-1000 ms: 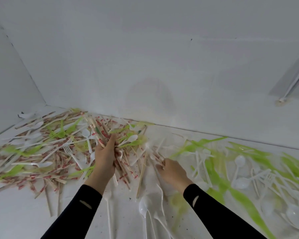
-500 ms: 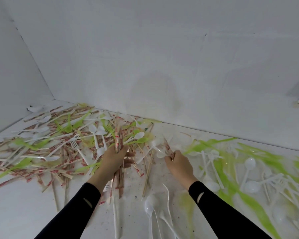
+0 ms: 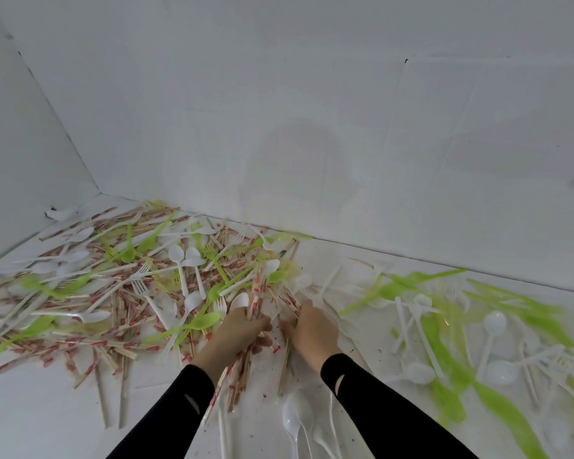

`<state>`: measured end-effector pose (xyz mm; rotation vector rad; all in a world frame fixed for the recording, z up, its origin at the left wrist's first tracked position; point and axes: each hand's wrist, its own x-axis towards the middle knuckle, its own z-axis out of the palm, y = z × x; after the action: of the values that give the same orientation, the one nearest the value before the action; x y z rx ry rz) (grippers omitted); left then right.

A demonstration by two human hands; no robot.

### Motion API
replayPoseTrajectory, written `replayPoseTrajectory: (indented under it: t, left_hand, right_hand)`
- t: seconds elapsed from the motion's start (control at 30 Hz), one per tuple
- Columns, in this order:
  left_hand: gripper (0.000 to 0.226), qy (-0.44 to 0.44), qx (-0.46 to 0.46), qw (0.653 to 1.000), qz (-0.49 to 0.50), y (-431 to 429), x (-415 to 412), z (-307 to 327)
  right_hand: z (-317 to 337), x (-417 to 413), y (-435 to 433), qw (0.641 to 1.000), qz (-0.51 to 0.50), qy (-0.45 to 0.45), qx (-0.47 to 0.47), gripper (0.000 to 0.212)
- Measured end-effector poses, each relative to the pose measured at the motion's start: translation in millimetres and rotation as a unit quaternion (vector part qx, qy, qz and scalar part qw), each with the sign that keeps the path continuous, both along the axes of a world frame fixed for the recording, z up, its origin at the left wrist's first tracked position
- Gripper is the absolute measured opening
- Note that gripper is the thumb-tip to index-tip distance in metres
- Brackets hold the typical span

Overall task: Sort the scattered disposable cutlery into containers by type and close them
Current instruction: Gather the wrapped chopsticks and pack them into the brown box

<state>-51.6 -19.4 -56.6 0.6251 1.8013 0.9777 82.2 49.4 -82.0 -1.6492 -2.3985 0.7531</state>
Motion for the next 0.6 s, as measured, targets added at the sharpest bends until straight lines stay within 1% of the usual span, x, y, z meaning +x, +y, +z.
replayPoseTrajectory:
  t: [0.1,0.2,0.33,0.37,0.43,0.47,0.53,0.6]
  left_hand:
    - [0.019,0.004,0.009,1.0,0.018,3.1,-0.2,-1.5]
    - [0.023,-0.001,0.012,1.0,0.017,8.0,-2.4,-2.8]
    - [0.021,0.005,0.008,1.0,0.005,14.1,-1.7,-2.8]
    - [0.019,0.008,0.008,1.0,0.001,15.8,-0.3,-3.0]
    - [0.018,0.014,0.011,1.0,-0.006,18.8,2.3,-5.7]
    - [0.018,0.019,0.013,1.0,-0.009,19.9,3.6,-6.7]
    - [0.012,0.034,0.021,0.999,-0.024,22.5,7.0,-7.4]
    - [0.009,0.046,0.028,0.998,-0.035,25.9,8.3,-8.1]
  right_hand:
    - [-1.5,-3.4,6.6,1.0,-0.001,0.014,-0.008,0.041]
    - [2.3,5.2,14.6,0.999,-0.016,0.021,-0.029,0.046]
    - [11.1,23.5,25.0,0.993,-0.026,0.066,-0.091,0.049]
    - [13.0,27.4,28.0,0.992,-0.022,0.069,-0.108,0.046]
    - [16.5,35.1,34.3,0.987,-0.021,0.083,-0.136,0.023]
    - [20.2,38.9,36.7,0.984,-0.028,0.093,-0.147,0.016]
    - [27.6,48.0,40.9,0.978,-0.041,0.12,-0.167,0.026]
    - [34.7,56.6,43.5,0.968,-0.057,0.152,-0.192,0.028]
